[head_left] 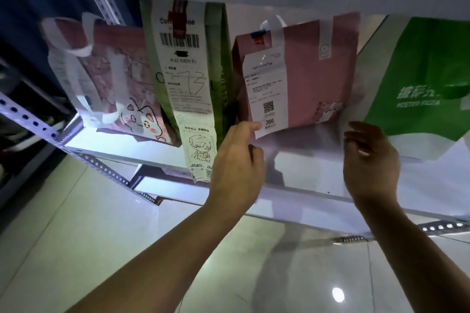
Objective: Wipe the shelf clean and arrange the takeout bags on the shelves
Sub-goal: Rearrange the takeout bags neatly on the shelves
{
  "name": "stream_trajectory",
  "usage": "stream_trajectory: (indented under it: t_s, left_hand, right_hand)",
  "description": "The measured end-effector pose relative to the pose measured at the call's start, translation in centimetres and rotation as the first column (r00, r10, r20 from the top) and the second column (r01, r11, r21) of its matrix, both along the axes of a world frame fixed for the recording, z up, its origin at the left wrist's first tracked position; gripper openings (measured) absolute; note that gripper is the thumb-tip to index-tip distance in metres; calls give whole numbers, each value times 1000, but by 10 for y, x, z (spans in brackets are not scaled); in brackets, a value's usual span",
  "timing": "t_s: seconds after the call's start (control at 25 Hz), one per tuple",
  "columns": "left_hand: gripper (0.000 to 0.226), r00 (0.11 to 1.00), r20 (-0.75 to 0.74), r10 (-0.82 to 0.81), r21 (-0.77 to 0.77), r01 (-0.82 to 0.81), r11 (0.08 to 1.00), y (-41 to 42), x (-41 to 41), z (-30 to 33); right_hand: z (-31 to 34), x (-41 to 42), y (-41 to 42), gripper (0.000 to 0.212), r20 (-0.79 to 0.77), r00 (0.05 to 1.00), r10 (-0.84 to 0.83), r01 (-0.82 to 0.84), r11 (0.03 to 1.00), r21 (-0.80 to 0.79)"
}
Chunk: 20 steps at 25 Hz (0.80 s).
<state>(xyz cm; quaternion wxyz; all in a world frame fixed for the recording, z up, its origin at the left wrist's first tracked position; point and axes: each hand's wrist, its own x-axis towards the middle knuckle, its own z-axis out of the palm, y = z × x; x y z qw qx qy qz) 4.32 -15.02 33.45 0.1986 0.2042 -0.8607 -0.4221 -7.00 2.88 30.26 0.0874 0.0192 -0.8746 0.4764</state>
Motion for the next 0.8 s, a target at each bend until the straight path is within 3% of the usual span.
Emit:
stream_trajectory:
  t_s: [0.28,0.52,0.68,0.8]
  left_hand:
    - [42,970,100,-221,125,209,970,70,-46,-4]
    - [57,968,57,-245,114,237,965,112,-104,18]
    - [50,966,61,-253,141,243,960,124,-128,11]
    - [50,970,43,-237,267,218,939,128,-142,2]
  right_hand:
    - [-3,-29,69,37,-55,986,-156,155,987,-31]
    - [10,-55,127,54,-110,932,-346,332,935,-124]
    - [20,-72,144,73,-14,957,-289,288,956,-47]
    - [26,-86,149,73,156,977,-143,170,968,-182]
